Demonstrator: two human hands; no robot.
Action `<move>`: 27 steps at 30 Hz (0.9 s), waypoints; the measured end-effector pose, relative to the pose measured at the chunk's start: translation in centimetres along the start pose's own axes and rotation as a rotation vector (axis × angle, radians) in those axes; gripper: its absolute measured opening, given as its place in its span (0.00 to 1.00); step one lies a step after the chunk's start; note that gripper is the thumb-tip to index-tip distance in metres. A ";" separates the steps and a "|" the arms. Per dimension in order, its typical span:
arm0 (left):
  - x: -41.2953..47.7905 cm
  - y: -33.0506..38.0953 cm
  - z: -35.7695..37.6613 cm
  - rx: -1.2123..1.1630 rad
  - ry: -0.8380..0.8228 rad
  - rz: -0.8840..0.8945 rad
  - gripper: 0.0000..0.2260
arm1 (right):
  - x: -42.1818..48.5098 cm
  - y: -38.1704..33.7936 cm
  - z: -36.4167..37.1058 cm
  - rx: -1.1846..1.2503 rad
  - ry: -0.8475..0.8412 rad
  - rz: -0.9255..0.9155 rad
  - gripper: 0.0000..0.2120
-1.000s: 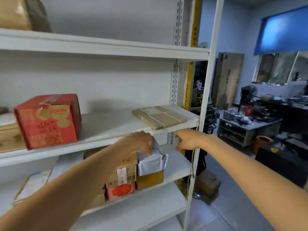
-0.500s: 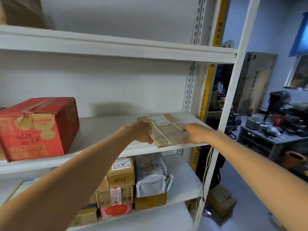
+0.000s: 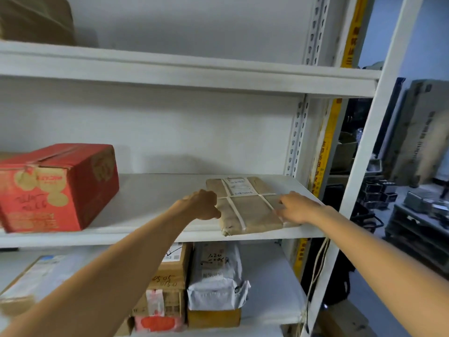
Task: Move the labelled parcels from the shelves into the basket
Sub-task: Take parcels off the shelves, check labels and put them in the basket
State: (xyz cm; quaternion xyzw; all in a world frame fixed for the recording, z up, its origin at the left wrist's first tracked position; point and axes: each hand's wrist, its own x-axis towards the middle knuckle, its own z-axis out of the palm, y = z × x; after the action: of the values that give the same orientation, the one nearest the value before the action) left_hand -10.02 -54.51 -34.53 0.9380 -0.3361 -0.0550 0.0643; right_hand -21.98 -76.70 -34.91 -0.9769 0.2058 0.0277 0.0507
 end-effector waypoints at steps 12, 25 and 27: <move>1.8 2.6 3.1 -0.283 0.037 -0.065 0.24 | 3.7 0.7 3.3 0.353 0.159 0.097 0.31; -1.3 1.1 4.8 -0.415 0.114 -0.087 0.37 | -1.9 -0.8 5.9 0.612 0.265 0.244 0.43; -3.1 0.7 6.3 -0.527 0.200 -0.079 0.39 | -3.7 -0.7 6.7 0.652 0.266 0.212 0.42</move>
State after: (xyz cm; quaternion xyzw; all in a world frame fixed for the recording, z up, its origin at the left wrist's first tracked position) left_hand -13.76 -53.56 -40.45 0.9022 -0.2653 -0.0502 0.3364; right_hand -25.26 -73.85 -41.24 -0.8778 0.3086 -0.1613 0.3290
